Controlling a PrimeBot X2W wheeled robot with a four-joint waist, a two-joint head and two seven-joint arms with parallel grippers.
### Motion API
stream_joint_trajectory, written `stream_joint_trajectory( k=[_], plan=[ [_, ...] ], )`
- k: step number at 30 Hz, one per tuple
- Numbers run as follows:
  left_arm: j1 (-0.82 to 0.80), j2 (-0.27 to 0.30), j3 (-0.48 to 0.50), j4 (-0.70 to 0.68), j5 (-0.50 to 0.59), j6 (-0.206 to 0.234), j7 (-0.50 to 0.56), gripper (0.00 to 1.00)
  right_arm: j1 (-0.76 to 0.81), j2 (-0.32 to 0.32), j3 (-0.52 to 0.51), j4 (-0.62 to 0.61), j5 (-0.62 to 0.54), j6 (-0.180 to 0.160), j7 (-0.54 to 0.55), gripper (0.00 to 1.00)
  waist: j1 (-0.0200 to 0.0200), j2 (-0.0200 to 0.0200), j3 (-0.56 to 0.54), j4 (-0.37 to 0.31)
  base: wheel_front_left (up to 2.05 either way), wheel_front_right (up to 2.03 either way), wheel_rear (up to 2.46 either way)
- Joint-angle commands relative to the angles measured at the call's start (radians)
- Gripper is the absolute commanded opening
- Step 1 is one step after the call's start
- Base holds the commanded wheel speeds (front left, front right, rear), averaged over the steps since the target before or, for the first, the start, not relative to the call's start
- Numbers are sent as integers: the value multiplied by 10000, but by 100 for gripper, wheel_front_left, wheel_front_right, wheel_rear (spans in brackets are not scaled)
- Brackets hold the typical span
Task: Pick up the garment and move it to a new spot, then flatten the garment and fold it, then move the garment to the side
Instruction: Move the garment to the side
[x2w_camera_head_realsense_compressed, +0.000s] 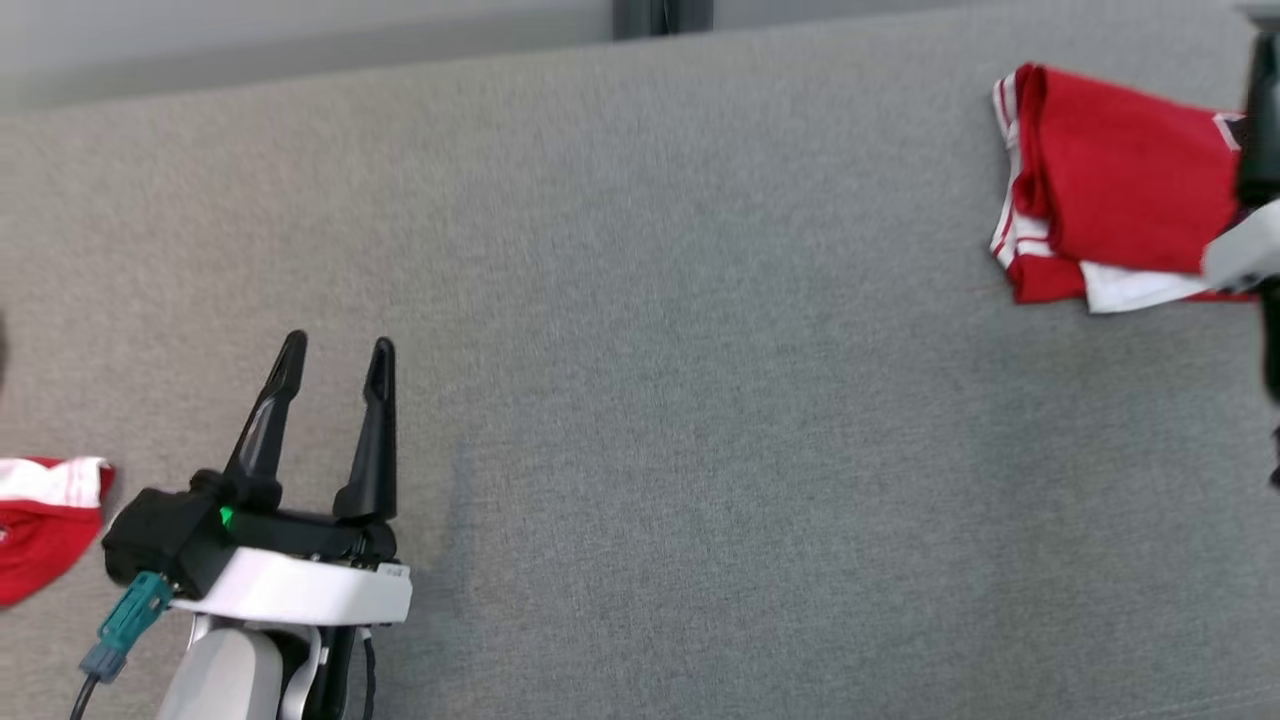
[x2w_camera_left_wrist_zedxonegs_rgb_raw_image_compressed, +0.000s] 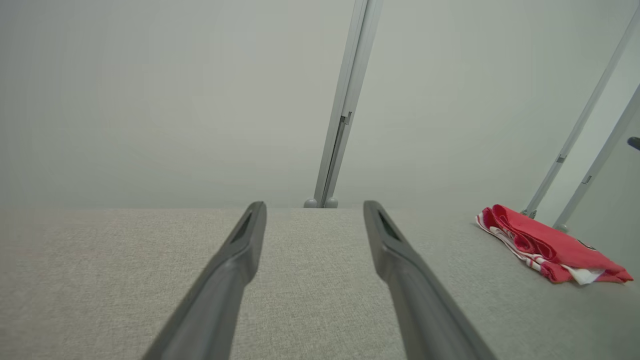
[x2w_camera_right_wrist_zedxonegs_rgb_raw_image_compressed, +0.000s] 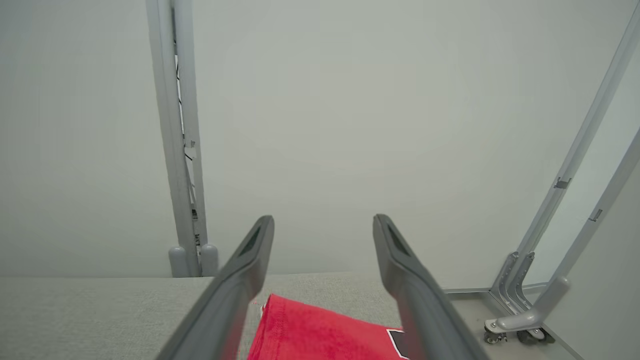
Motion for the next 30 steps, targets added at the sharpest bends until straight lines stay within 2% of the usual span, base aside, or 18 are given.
stream_joint_trajectory(
  k=[1, 10, 14, 22, 30],
  plan=[
    [194, -26, 181, -17, 66, 66, -15, 100, 553, 22, 258, -444, 199, -1, -42, 100, 0, 0, -887, 47, 0, 0, 0],
    [1200, -245, 758, -78, 242, 323, -15, 100, 3542, 111, 1645, -2595, 1913, -1, -22, 100, 0, 0, -2529, 455, 0, 0, 0],
    [1648, -348, 890, 56, 292, 367, -13, 100, 4861, 94, 1962, -3442, 2124, -1, -23, 100, 0, 0, -3054, 692, 0, 0, 0],
    [2172, -455, 1071, 271, 339, 393, -15, 100, 6924, 497, 1940, -4873, 2013, -1, -23, 100, 0, 0, -3467, 1107, 0, 0, 0],
    [2413, -522, 1144, 393, 273, 294, -15, 100, 7887, 1068, 1120, -5753, 1834, 1, -23, 100, 0, 0, -3484, 1209, 0, 0, 0]
  ],
)
